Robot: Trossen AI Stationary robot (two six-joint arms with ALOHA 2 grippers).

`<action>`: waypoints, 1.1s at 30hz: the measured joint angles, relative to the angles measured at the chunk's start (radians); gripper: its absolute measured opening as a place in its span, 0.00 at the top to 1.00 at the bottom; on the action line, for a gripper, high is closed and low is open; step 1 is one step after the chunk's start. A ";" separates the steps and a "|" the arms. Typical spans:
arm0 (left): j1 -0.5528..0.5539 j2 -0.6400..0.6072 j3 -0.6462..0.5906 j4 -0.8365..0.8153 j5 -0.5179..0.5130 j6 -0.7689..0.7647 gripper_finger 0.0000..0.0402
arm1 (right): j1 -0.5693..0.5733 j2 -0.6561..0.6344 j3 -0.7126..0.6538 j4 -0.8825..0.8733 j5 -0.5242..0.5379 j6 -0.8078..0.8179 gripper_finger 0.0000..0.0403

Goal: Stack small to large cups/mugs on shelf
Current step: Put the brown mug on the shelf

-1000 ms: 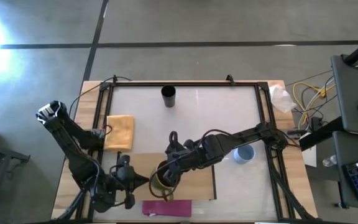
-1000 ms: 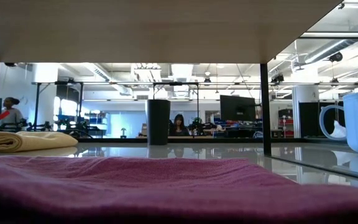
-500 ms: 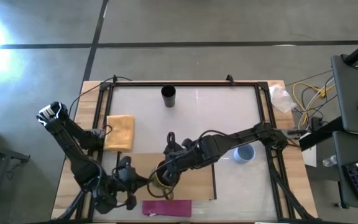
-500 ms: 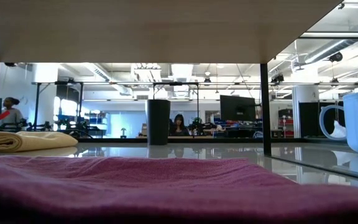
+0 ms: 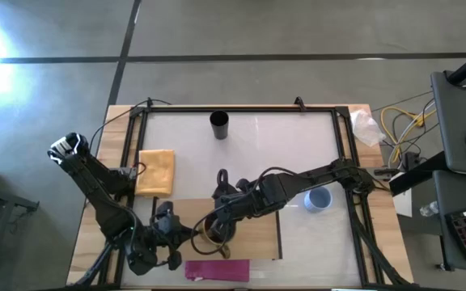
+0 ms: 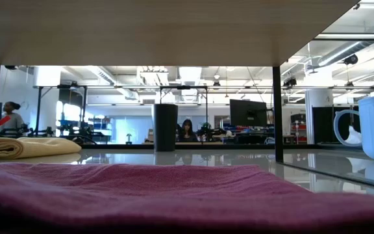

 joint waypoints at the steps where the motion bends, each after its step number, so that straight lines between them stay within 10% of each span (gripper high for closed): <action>1: 0.001 0.000 0.000 0.000 0.006 0.000 1.00 | -0.001 0.000 0.000 0.000 -0.002 0.000 0.76; 33: 0.017 0.000 -0.144 0.088 0.041 -0.103 1.00 | -0.036 0.000 -0.001 0.067 -0.079 -0.003 0.82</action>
